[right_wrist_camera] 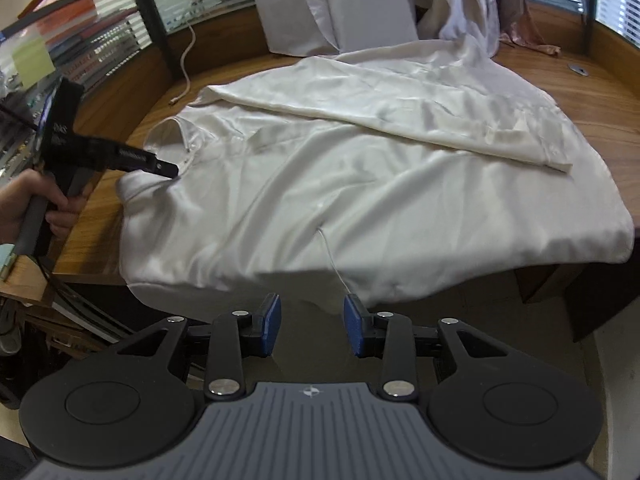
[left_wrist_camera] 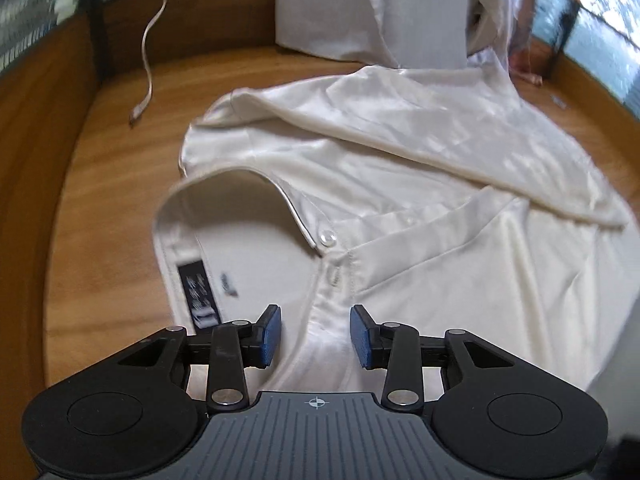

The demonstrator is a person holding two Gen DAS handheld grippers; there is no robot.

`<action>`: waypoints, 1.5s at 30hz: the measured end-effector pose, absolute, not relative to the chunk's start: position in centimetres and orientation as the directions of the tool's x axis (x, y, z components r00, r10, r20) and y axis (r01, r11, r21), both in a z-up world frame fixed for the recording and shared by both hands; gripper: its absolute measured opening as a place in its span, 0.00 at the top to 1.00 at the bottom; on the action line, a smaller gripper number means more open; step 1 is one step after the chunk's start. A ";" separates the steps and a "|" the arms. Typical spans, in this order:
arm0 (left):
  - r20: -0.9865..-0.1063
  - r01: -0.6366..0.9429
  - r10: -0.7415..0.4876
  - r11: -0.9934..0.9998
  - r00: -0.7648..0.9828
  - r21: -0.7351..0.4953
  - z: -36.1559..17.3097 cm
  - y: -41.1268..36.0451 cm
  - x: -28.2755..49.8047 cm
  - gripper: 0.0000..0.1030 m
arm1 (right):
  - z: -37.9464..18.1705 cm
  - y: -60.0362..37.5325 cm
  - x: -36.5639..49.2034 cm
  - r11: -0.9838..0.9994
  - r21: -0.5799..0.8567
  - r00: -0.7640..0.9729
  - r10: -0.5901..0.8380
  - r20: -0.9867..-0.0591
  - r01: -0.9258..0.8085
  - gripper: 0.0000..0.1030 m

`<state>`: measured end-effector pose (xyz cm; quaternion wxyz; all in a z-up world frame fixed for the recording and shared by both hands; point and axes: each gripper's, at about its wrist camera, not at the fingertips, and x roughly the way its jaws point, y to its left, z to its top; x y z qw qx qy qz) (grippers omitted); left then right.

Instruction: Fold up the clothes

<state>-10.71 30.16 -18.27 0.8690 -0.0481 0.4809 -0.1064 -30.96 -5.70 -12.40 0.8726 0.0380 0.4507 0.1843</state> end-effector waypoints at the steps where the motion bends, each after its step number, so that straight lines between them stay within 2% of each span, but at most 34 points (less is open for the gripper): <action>1: -0.824 0.111 -0.249 0.968 0.509 -0.224 -18.3 30.5 -10.6 0.60 | -12.5 -6.0 -31.1 0.931 0.236 0.524 0.354 -0.775 -0.279 0.61; 3: -0.821 0.066 -0.272 0.959 0.501 -0.277 -18.4 30.9 -10.4 0.63 | -12.6 -6.5 -31.3 0.933 0.244 0.520 0.350 -0.779 -0.263 0.61; 6: -0.825 0.049 -0.290 0.951 0.485 -0.306 -18.7 30.8 -10.3 0.95 | -12.6 -7.3 -31.3 0.939 0.245 0.519 0.339 -0.785 -0.242 0.60; 7: -0.824 0.054 -0.287 0.952 0.488 -0.300 -18.8 30.6 -10.4 0.96 | -12.6 -7.6 -31.3 0.941 0.245 0.520 0.335 -0.786 -0.235 0.59; 10: -0.795 0.090 -0.243 0.968 0.556 -0.234 -17.7 29.9 -11.3 0.96 | -12.5 -8.3 -31.1 0.947 0.240 0.530 0.318 -0.786 -0.211 0.58; 19: -0.723 0.112 -0.178 0.984 0.668 -0.139 -14.4 29.3 -11.2 0.96 | -12.4 -9.2 -31.6 0.953 0.234 0.541 0.302 -0.785 -0.192 0.58; 26: -0.766 0.092 -0.088 0.995 0.637 -0.038 -16.9 28.8 -10.1 0.96 | -12.9 -8.9 -32.4 0.947 0.246 0.536 0.320 -0.781 -0.207 0.58; 28: -0.773 0.107 -0.065 0.994 0.631 0.003 -17.8 28.5 -10.3 0.96 | -13.3 -8.5 -32.7 0.939 0.248 0.525 0.340 -0.780 -0.239 0.53; 32: -0.770 0.135 -0.040 0.989 0.636 0.060 -19.1 28.0 -10.9 0.96 | -15.0 -7.3 -33.0 0.920 0.248 0.511 0.377 -0.773 -0.304 0.52; 34: -0.770 0.139 -0.044 0.989 0.636 0.058 -19.1 28.1 -10.8 0.96 | -16.3 -6.3 -33.0 0.909 0.250 0.507 0.396 -0.766 -0.332 0.46; 41: -0.777 0.167 -0.043 0.983 0.628 0.080 -19.1 27.7 -10.4 0.95 | -21.7 -3.7 -31.9 0.897 0.228 0.519 0.410 -0.750 -0.380 0.42; 45: -0.780 0.167 -0.042 0.983 0.624 0.082 -19.1 27.6 -10.4 0.95 | -24.7 -3.8 -31.0 0.894 0.214 0.559 0.418 -0.716 -0.394 0.34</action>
